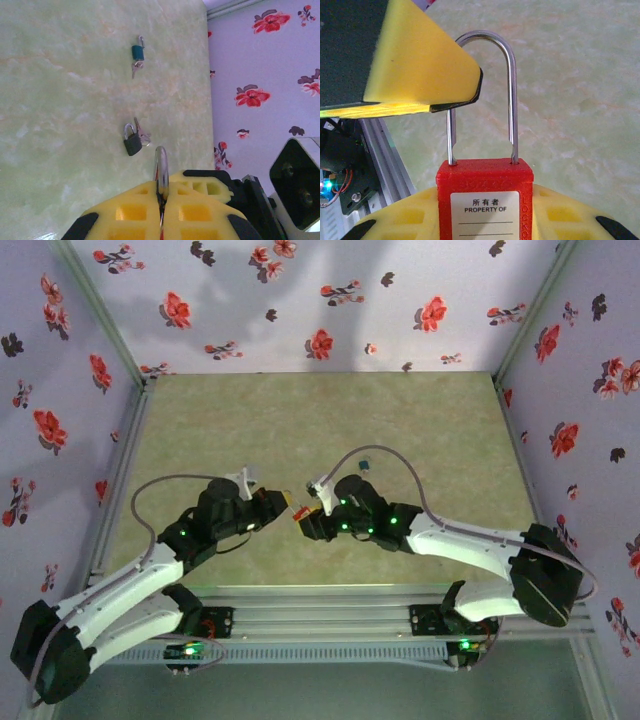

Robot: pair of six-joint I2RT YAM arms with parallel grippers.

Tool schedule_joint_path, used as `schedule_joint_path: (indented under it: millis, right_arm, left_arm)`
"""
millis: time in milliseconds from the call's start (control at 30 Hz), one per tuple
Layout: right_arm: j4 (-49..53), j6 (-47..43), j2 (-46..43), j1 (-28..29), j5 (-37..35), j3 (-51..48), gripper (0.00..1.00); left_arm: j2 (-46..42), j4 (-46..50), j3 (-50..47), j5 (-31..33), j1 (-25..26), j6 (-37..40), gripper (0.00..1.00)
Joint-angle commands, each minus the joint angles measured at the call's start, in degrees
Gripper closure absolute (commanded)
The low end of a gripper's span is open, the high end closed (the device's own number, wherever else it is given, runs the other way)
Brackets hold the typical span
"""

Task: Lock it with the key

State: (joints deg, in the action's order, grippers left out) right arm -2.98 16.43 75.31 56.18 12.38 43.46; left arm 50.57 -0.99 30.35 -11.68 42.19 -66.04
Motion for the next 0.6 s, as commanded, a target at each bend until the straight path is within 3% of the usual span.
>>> schedule_joint_path:
  millis: [0,567]
  right_arm:
    - [-2.71,-0.08,-0.60,-1.07,-8.42,-1.63,1.00]
    - [-11.17,-0.87,-5.39,-1.01,-5.33,-6.88,1.00]
  left_arm:
    - [-1.00,1.61,2.43,-1.15,1.66,0.04,1.00]
    - [-4.11,-0.90,-1.46,-1.59,6.88,6.05,1.00]
